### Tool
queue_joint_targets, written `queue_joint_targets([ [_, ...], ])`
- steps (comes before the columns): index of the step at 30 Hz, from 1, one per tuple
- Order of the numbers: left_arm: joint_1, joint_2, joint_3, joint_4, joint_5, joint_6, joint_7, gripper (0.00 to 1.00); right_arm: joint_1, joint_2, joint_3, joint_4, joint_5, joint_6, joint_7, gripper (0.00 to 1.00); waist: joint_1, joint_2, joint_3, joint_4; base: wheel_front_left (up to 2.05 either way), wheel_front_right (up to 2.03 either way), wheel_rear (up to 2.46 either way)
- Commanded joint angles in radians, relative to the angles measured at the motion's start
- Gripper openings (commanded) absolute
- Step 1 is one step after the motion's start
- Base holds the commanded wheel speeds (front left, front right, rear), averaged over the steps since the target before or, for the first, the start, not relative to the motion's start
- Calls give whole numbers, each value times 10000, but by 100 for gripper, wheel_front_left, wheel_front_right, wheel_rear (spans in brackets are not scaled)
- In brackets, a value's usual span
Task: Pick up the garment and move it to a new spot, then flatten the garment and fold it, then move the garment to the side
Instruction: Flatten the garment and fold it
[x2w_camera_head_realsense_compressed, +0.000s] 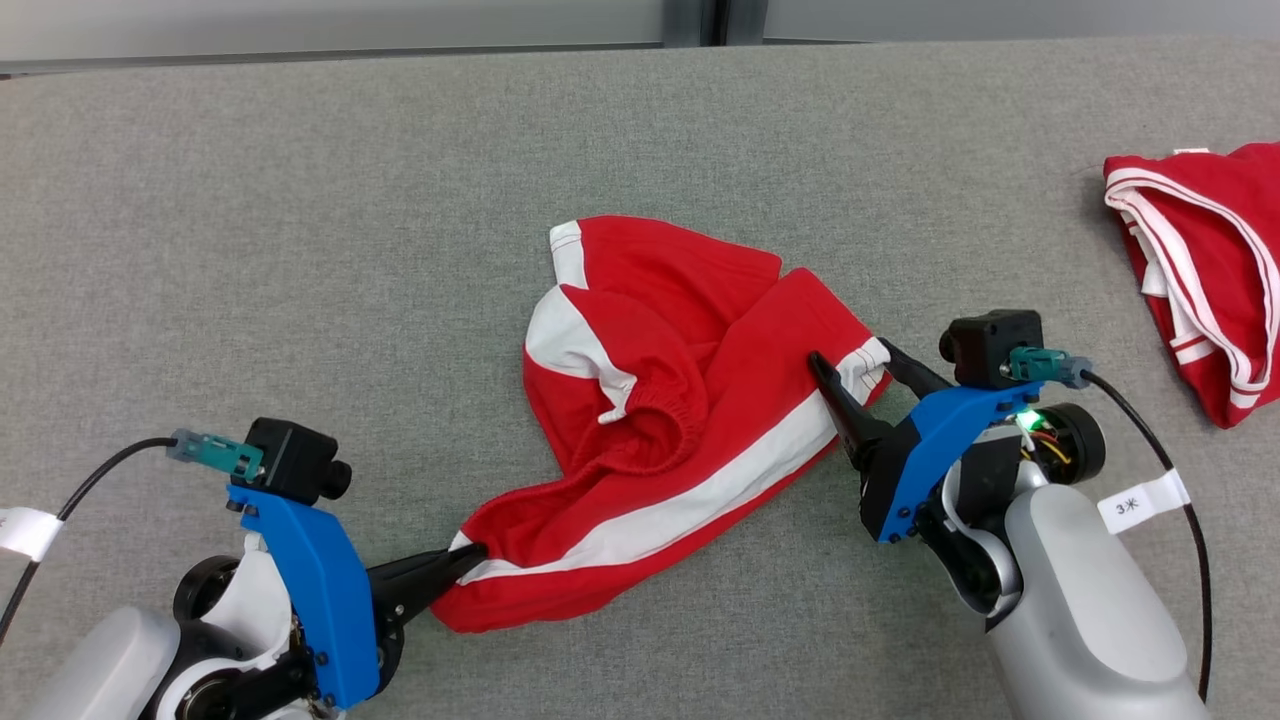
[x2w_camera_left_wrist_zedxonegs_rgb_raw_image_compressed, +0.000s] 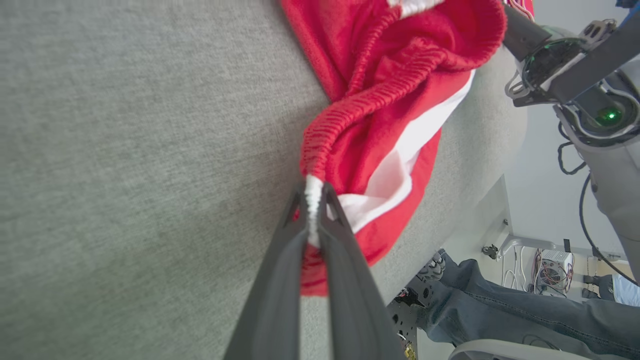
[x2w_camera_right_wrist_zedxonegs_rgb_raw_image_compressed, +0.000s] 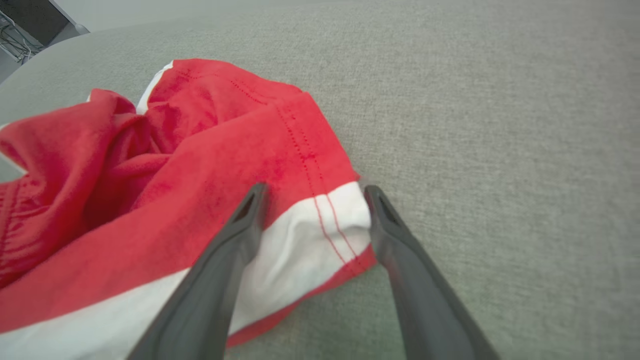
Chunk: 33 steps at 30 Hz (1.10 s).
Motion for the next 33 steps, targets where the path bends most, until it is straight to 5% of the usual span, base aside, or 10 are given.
queue_joint_targets([
  [1,-157,8,37,21,-30,-44,-45,0,176,-69,-16,-77,-62,5,26,100,-1,0,-6,-2,0,0,0],
  [8,-84,111,51,58,-86,-79,-303,0,506,-264,469,-720,255,5,628,95,-1,0,-29,-87,0,0,0],
  [9,-97,100,69,57,-75,-82,-378,0,529,-316,522,-810,240,5,649,74,-1,0,-36,-91,0,0,0],
  [10,-112,98,81,64,-37,-85,-468,0,570,-375,556,-901,169,5,658,30,-1,0,-48,-93,0,0,0],
  [11,-127,89,95,74,15,-88,-571,0,627,-431,582,-987,72,5,630,0,-1,0,-71,-89,0,0,0],
  [19,-254,-363,424,-160,20,-100,-2451,0,1137,-427,456,-1966,215,5,442,0,-1,0,-510,-80,0,0,0],
  [30,-1426,-1132,1416,-872,-1427,-84,-4539,0,599,-640,-810,-5271,1317,5,812,0,-1,0,-973,-170,0,0,0],
  [33,-2272,-1459,1676,-469,-1467,398,-4652,0,-250,-685,-1032,-5431,1493,3,1117,0,-1,0,-754,-251,0,0,0],
])
